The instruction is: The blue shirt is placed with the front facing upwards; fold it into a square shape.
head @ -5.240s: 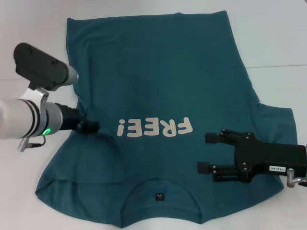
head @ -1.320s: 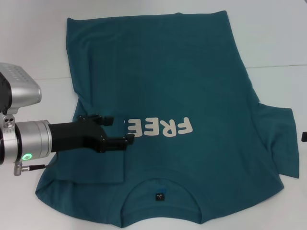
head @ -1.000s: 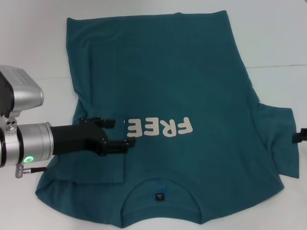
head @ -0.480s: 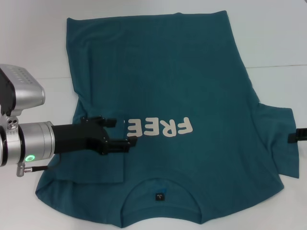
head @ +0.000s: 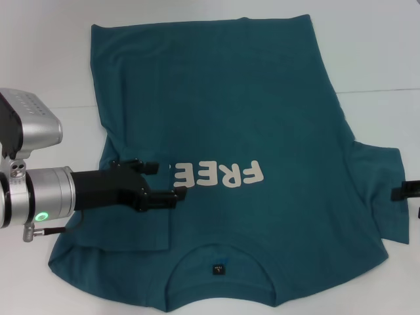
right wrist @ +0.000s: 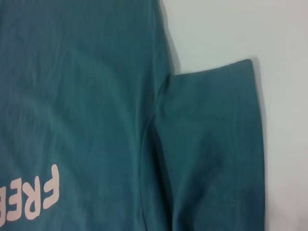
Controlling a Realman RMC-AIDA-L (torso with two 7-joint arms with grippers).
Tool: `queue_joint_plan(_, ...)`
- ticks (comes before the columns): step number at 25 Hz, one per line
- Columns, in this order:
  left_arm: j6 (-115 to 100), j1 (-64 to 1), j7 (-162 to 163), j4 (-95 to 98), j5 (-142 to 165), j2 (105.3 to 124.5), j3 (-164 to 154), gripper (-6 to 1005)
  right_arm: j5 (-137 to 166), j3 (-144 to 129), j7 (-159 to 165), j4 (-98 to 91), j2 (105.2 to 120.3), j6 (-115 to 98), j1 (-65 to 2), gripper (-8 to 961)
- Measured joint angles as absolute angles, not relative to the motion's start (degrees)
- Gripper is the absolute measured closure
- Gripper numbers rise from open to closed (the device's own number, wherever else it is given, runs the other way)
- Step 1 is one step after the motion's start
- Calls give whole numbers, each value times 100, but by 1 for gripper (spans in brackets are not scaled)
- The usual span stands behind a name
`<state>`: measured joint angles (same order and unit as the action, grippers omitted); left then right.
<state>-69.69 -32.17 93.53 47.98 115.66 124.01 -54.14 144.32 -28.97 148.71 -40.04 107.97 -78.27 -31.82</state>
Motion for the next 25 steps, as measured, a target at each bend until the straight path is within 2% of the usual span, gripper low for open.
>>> queue_joint_plan(25, -6899, -3233, 9298, 4728, 11566, 12401, -5462, 113, 14331, -2973, 14871, -3709, 10877, -7470, -3271, 110)
